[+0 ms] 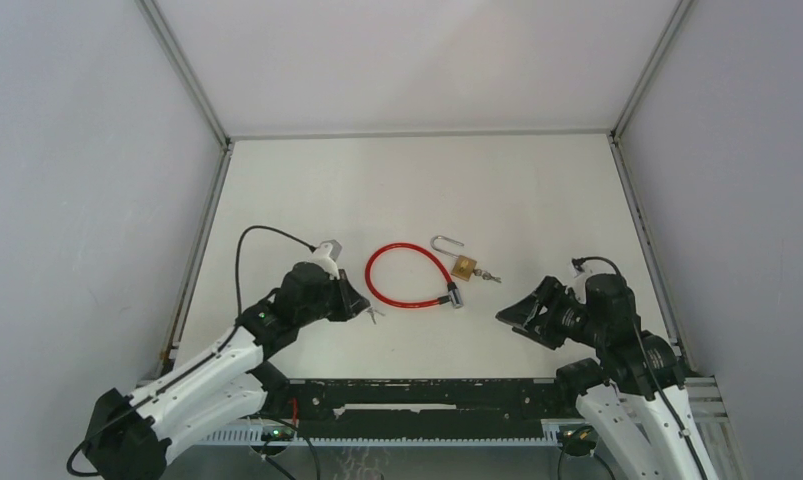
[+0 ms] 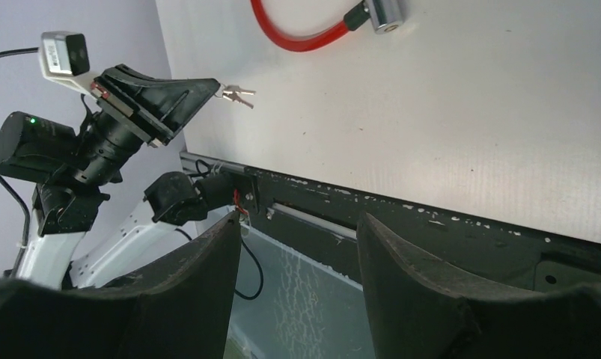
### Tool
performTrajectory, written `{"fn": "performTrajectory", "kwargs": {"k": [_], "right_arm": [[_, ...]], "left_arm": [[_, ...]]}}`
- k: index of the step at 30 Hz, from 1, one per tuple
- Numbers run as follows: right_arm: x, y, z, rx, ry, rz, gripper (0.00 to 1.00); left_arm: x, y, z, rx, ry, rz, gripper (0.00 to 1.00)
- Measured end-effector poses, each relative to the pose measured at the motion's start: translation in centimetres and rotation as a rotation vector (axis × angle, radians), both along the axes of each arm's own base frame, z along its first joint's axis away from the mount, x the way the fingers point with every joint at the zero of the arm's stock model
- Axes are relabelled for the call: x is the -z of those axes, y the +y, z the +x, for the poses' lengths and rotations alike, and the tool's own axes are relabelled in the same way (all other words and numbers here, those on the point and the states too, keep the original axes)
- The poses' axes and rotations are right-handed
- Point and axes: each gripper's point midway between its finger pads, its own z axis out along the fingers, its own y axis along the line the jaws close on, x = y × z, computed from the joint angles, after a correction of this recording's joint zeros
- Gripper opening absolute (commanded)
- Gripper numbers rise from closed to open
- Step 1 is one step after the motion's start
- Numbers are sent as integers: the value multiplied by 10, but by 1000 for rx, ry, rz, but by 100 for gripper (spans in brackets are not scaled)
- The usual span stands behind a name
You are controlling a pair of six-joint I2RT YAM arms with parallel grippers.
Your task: Unlock with the key
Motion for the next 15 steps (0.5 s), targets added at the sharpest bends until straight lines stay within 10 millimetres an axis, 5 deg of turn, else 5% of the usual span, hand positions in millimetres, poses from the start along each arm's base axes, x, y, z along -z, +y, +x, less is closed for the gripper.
{"fn": "performTrajectory", "kwargs": {"k": [8, 15], "right_arm": [[-15, 21, -1, -95, -32, 64, 65], [-46, 58, -8, -273, -142, 165, 65]], "left_arm": [[-47, -21, -9, 123, -137, -168, 0], [-88, -42, -20, 229, -215, -322, 0]]}}
